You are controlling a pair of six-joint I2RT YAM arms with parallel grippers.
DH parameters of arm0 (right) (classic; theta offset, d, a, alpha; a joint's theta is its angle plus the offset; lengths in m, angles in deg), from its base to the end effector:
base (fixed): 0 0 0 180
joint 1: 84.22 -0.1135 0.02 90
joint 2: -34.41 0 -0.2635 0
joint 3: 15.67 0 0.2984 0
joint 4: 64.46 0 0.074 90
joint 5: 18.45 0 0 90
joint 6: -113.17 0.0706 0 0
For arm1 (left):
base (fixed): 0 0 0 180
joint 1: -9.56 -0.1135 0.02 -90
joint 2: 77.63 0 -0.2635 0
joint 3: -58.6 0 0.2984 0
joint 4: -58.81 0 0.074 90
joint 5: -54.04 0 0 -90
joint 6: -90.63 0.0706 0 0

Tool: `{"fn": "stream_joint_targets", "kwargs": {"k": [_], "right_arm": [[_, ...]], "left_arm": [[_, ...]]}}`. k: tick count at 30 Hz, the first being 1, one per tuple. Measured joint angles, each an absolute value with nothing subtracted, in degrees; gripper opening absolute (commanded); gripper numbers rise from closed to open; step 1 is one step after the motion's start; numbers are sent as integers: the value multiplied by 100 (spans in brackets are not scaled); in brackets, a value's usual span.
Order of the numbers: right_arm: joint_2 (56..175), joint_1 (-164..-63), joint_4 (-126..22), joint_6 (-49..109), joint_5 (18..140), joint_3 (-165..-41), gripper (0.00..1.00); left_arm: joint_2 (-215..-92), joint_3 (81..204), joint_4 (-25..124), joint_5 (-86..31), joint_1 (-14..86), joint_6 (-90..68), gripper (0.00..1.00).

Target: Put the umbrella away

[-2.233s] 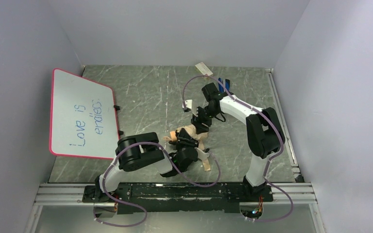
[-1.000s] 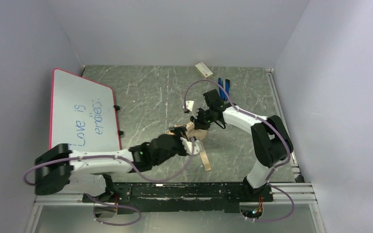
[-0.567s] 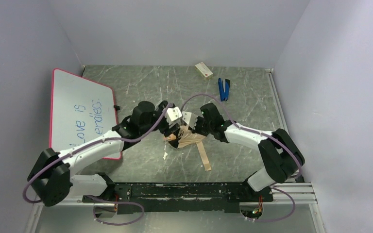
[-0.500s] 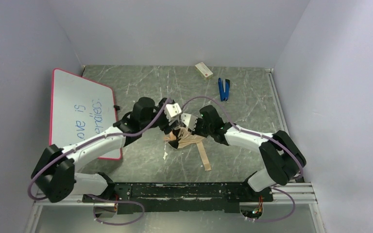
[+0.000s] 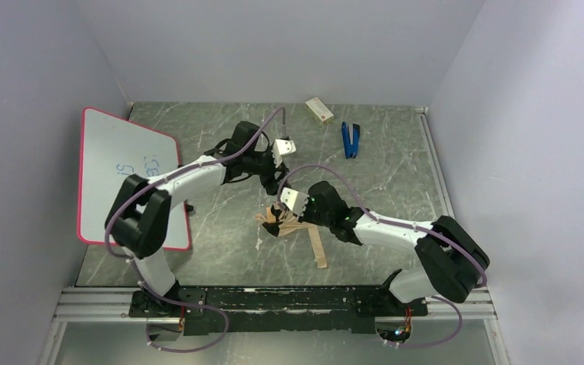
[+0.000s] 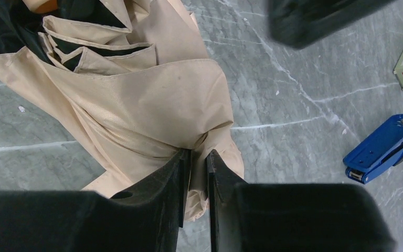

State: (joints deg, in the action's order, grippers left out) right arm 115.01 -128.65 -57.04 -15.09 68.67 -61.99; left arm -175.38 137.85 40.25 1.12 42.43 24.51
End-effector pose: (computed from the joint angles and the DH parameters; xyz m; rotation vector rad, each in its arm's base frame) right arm 0.2392 0.2295 0.1093 -1.4982 1.7418 -0.0022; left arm 0.3486 -0.2759 0.2014 1.3364 1.7195 -0.8020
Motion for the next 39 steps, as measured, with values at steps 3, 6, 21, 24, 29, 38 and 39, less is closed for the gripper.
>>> {"fn": "stream_joint_targets", "kwargs": {"k": [3, 6, 21, 24, 29, 38, 39], "right_arm": [[11447, -12963, -5755, -1445, 6730, -6120, 23], [11407, -13022, -5759, -1426, 6631, -6090, 23], [11394, -13133, -5733, -1417, 6467, -6085, 23], [11394, -13157, -5722, -1419, 6443, -6085, 22], [11394, -13166, -5715, -1419, 6426, -6085, 22], [11385, -13247, -5818, -1432, 6378, -6074, 22], [11396, -13286, -5796, -1439, 6363, -6063, 22]], "left_arm": [[-18032, 14065, 3599, 337, 4293, 2551, 77], [-18424, 14194, 3192, 354, 4343, 2652, 78], [-19040, 14483, 2194, 571, 4590, 2883, 76], [-19066, 14483, 2145, 573, 4629, 2936, 74], [-19042, 14483, 2141, 557, 4638, 2929, 73], [-18441, 14483, 2274, 630, 4496, 2577, 77], [-18408, 14483, 2320, 713, 4470, 2525, 77]]}}
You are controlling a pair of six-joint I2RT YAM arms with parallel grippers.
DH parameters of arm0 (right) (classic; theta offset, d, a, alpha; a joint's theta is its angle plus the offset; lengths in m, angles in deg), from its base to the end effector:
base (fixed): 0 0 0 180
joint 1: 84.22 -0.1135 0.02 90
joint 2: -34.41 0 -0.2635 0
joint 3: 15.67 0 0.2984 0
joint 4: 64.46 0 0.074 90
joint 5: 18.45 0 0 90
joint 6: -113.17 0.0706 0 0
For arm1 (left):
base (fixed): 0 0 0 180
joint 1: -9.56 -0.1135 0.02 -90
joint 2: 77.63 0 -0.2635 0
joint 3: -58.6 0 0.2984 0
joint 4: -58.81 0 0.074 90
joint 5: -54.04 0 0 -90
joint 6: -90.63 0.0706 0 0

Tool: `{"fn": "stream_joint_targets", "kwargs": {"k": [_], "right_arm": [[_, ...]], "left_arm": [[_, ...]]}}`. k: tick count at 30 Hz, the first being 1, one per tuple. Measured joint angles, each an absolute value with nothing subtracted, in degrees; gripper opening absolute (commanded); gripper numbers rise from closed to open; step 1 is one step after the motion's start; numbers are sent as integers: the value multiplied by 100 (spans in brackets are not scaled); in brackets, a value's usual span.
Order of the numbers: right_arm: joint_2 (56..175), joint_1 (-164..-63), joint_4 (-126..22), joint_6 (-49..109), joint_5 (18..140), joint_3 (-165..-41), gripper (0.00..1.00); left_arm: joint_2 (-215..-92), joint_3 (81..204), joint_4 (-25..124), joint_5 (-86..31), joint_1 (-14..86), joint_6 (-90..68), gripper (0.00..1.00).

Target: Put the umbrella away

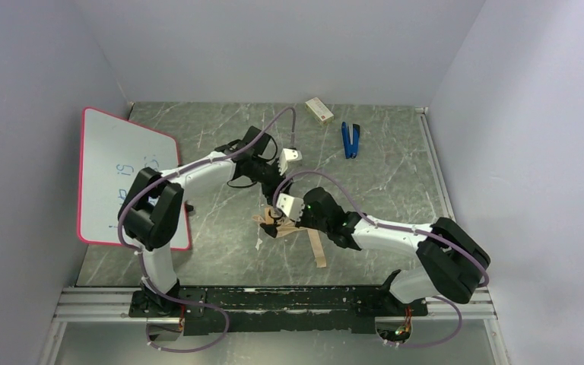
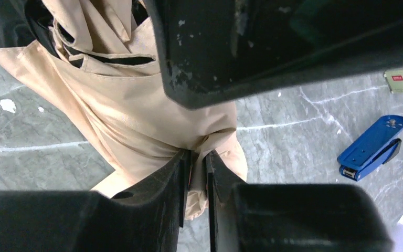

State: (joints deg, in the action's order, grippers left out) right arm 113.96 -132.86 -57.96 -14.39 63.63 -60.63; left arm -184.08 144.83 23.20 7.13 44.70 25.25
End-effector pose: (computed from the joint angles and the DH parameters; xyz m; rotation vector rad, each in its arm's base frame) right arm 0.2229 0.2385 0.1086 -1.5049 1.7132 -0.0570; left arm 0.3363 -0.2957 0.1592 1.4683 1.9628 -1.0253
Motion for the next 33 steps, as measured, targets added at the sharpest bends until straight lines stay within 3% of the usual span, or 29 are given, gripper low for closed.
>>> {"fn": "stream_joint_targets", "kwargs": {"k": [14, 19, 30, 33], "right_arm": [[11403, -13306, -5796, -1472, 6312, -6039, 22], [11403, -13306, -5792, -1452, 6303, -6035, 22], [11390, -13313, -5783, -1417, 6279, -6026, 22], [11370, -13321, -5787, -1413, 6284, -6024, 23]], "left_arm": [[-18924, 14470, 2248, 772, 4645, 2531, 84], [-19003, 14376, 2165, 748, 4756, 2713, 82], [-19191, 14400, 2104, 407, 4802, 2816, 64], [-19186, 14397, 2095, 332, 4822, 2811, 53]]}}
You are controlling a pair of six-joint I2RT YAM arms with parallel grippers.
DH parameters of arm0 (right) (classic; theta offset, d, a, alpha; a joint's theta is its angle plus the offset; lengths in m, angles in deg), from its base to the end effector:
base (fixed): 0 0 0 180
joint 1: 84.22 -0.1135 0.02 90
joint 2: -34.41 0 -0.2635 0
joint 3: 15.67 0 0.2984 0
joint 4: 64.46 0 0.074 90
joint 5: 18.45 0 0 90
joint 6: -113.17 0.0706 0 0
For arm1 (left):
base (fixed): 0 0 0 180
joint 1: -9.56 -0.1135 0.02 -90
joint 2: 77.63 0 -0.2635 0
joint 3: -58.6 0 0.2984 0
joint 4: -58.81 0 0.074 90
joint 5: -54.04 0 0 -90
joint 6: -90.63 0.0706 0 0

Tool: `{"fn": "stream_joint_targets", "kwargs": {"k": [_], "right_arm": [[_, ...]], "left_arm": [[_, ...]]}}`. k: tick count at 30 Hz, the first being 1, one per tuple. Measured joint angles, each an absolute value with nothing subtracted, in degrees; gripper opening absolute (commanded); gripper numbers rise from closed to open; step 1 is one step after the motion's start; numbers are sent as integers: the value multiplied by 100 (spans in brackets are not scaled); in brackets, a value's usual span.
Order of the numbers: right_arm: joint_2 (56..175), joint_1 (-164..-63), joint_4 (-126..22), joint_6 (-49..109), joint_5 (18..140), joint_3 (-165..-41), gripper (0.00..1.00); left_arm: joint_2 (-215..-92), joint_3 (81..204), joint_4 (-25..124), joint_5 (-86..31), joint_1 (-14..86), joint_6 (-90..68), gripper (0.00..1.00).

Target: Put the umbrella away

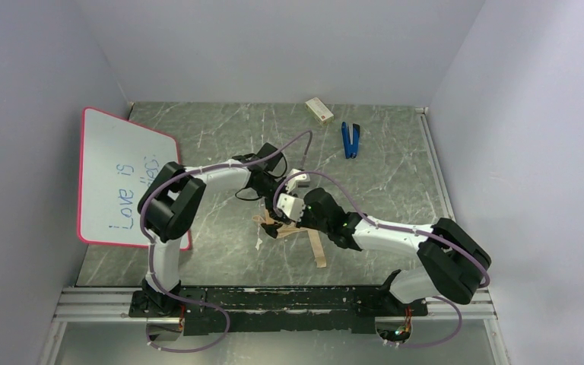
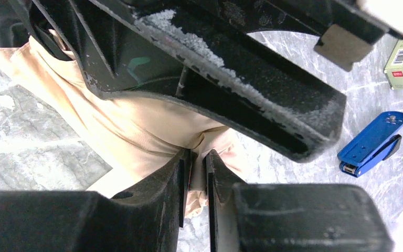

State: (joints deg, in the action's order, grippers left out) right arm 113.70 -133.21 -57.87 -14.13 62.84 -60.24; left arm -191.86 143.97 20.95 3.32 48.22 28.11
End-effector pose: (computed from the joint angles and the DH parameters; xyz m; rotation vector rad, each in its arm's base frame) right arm 0.2209 0.2377 0.1075 -1.5027 1.7182 -0.0677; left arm 0.3159 -0.3100 0.0916 1.6031 2.1063 -0.9906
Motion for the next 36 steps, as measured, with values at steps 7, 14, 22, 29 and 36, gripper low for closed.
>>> {"fn": "stream_joint_targets", "kwargs": {"k": [7, 14, 22, 29, 36], "right_arm": [[11304, -13319, -5781, -1406, 6310, -5993, 29], [10942, -13317, -5545, -1255, 6424, -5930, 58], [9641, -13337, -4859, -733, 6933, -5908, 62], [8229, -13343, -4474, 511, 6955, -5908, 61], [6854, -13341, -4487, 2710, 6030, -5917, 55]], "left_arm": [[-19160, 14341, 2150, 249, 4852, 2811, 13], [-19162, 14378, 2117, 70, 4905, 2833, 5], [-19147, 14408, 2113, -286, 4984, 2783, 5], [-19033, 14362, 2178, -1088, 5285, 2676, 5], [-18891, 14170, 2434, -2072, 5685, 2667, 5]]}}
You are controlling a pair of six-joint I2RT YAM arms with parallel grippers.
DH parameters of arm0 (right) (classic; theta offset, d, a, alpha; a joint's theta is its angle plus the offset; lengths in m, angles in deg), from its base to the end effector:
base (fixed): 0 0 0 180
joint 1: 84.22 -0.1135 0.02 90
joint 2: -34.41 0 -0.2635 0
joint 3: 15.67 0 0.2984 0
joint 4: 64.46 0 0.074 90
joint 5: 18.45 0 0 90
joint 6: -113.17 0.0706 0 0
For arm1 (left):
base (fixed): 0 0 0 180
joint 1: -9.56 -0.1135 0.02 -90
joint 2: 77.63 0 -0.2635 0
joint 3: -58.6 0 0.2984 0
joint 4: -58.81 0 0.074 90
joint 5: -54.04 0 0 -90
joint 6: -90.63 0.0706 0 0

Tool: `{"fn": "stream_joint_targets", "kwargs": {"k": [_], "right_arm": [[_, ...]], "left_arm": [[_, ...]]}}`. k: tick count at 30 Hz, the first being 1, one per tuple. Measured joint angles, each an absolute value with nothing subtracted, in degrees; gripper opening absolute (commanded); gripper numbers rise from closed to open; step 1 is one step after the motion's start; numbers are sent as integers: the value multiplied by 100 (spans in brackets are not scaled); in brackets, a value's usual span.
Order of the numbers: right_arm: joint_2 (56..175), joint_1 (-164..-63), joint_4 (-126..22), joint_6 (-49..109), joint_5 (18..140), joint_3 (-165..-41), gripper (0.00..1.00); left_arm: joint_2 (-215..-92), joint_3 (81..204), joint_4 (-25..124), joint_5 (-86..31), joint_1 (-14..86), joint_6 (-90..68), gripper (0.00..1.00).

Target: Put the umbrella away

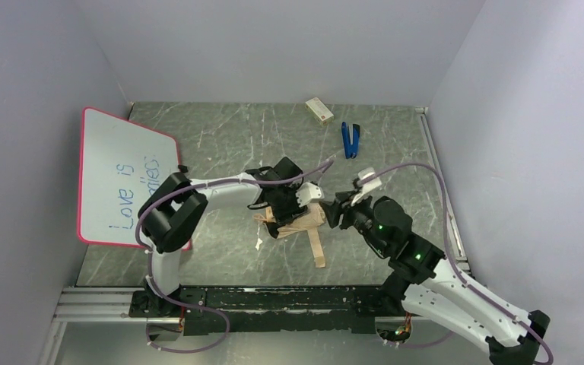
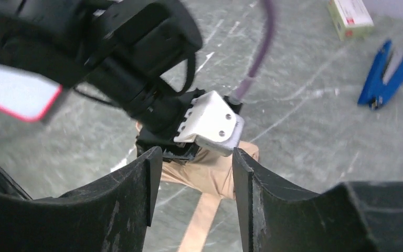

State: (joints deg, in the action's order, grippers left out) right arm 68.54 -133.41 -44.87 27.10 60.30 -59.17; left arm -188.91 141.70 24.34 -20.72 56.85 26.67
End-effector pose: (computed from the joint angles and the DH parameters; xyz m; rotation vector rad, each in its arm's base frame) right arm 0.1655 0.1706 0.2845 -0.5456 1.6868 0.5047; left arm 0.2875 -0.3388 0.0919 1.6720 2.0998 -0.4731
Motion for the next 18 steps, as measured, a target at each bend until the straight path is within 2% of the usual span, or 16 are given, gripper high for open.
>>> {"fn": "stream_joint_targets", "kwargs": {"k": [9, 18], "right_arm": [[6996, -13341, -2966, 5717, 4374, -6260, 55], [8083, -13018, -1987, 6388, 3950, -6986, 55]], "left_arm": [[-18657, 13827, 2980, -3121, 6133, 2658, 5], [-18441, 13182, 4124, -4625, 6771, 2805, 5]]}}
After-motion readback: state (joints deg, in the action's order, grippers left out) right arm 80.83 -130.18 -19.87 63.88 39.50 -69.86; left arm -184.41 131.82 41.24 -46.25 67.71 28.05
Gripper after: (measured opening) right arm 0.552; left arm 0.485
